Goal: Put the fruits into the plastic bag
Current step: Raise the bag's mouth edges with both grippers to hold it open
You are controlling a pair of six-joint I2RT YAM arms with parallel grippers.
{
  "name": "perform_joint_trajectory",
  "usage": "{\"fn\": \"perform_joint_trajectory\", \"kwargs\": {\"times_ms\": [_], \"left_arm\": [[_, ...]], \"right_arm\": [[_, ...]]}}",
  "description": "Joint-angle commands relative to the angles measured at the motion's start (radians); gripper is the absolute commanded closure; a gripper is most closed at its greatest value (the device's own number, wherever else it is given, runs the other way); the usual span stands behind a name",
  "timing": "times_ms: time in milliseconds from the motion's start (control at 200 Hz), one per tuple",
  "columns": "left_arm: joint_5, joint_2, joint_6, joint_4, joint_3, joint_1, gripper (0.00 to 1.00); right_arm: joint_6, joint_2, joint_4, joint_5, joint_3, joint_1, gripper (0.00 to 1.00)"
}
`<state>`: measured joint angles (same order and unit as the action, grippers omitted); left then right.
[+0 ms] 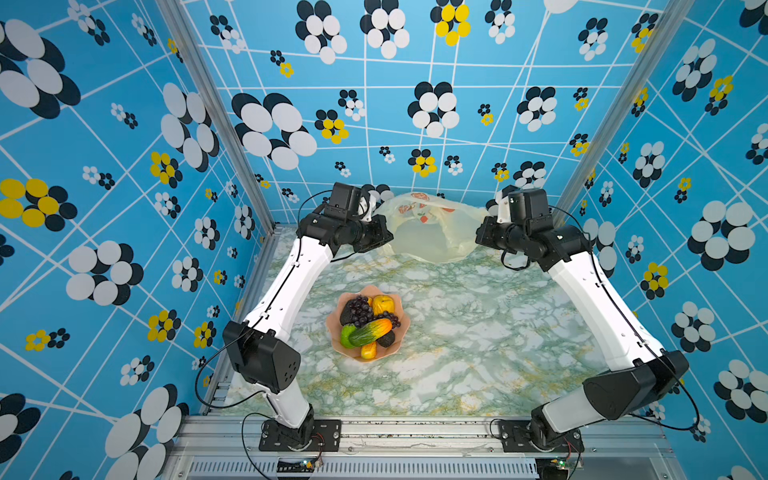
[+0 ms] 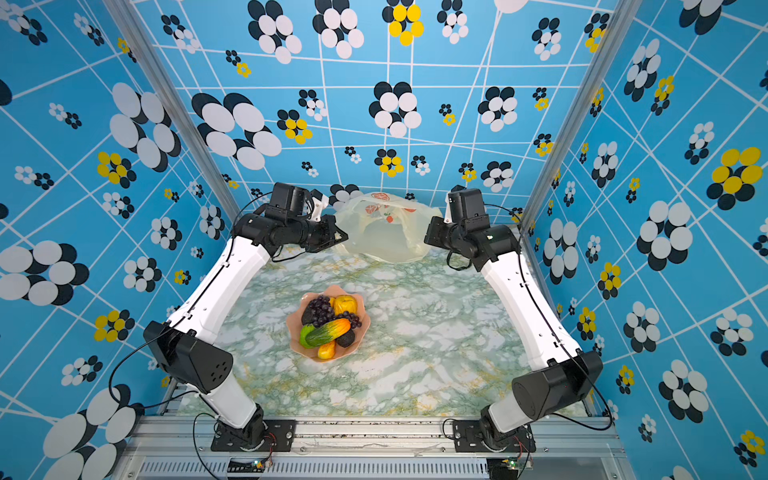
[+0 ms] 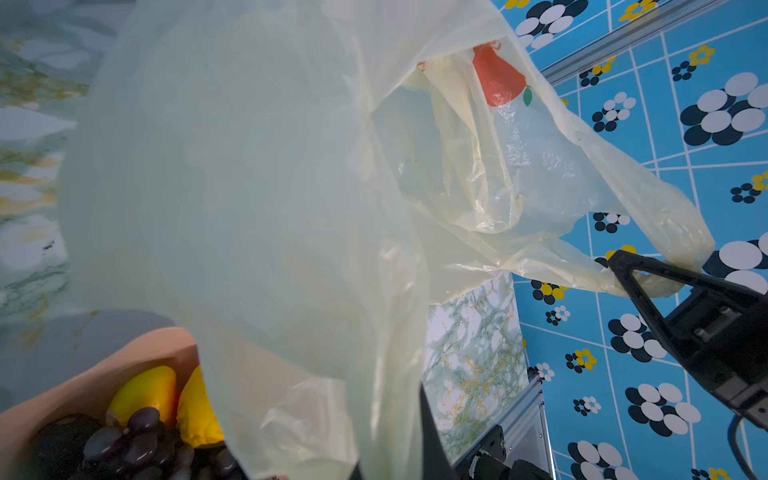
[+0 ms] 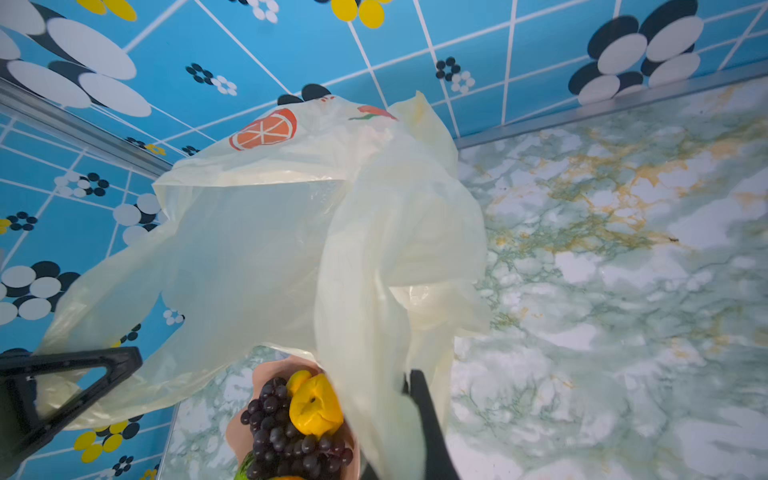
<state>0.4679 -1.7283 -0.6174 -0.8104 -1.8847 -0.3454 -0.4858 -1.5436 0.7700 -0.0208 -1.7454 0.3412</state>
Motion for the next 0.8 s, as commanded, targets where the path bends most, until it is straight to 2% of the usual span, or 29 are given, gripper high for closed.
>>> {"fn": "perform_joint_trajectory", "kwargs": {"times_ms": [0, 95, 170, 220, 260, 315, 380, 440, 505, 560, 610, 655, 685, 705, 755, 795], "left_arm": [[0.071, -0.101, -0.069, -0.055, -0.097, 0.032, 1.0], [0.09, -0.225, -0.121, -0.037, -0.405, 0.06, 1.0], [0.082, -0.316, -0.143, 0.028, -0.702, 0.067, 1.0], [0.072, -0.342, -0.146, 0.126, -0.831, 0.068, 1.0], [0.066, -0.332, -0.152, 0.23, -0.862, 0.068, 1.0], [0.055, -0.278, -0.146, 0.395, -0.823, 0.066, 1.0], [0.051, -0.185, -0.087, 0.553, -0.728, 0.052, 1.0], [0.057, -0.094, 0.011, 0.609, -0.616, 0.019, 1.0], [0.059, -0.004, 0.152, 0.538, -0.491, -0.024, 1.0], [0.023, 0.067, 0.254, 0.403, -0.331, -0.057, 1.0], [-0.108, 0.127, 0.312, 0.281, -0.116, -0.076, 1.0], [-0.278, 0.151, 0.285, 0.177, 0.093, -0.079, 1.0], [-0.339, 0.136, 0.214, 0.088, 0.209, -0.059, 1.0], [-0.323, 0.116, 0.167, 0.043, 0.272, -0.042, 1.0], [-0.192, 0.061, 0.122, 0.025, 0.41, -0.013, 1.0], [-0.171, 0.045, 0.117, 0.02, 0.481, -0.022, 1.0]], "right_arm": [[-0.019, -0.063, -0.065, 0.026, -0.069, -0.007, 1.0], [0.024, -0.166, -0.207, 0.019, -0.326, -0.006, 1.0], [0.079, -0.27, -0.258, -0.012, -0.628, 0.002, 1.0], [0.124, -0.347, -0.252, -0.023, -0.874, 0.02, 1.0], [0.156, -0.412, -0.239, -0.025, -1.076, 0.035, 1.0], [0.182, -0.481, -0.235, -0.027, -1.294, 0.053, 1.0], [0.203, -0.463, -0.245, -0.037, -1.35, 0.066, 1.0], [0.246, -0.371, -0.233, -0.064, -1.228, 0.076, 1.0], [0.311, -0.224, -0.208, -0.074, -0.97, 0.099, 1.0], [0.333, -0.066, -0.226, -0.046, -0.596, 0.11, 1.0], [0.295, 0.069, -0.271, 0.025, -0.192, 0.109, 1.0], [0.223, 0.132, -0.269, 0.109, 0.151, 0.099, 1.0], [0.14, 0.127, -0.22, 0.1, 0.324, 0.073, 1.0], [0.086, 0.106, -0.177, 0.068, 0.406, 0.05, 1.0], [-0.022, 0.05, -0.125, -0.036, 0.56, 0.012, 1.0], [-0.07, 0.031, -0.138, -0.073, 0.629, 0.009, 1.0]]}}
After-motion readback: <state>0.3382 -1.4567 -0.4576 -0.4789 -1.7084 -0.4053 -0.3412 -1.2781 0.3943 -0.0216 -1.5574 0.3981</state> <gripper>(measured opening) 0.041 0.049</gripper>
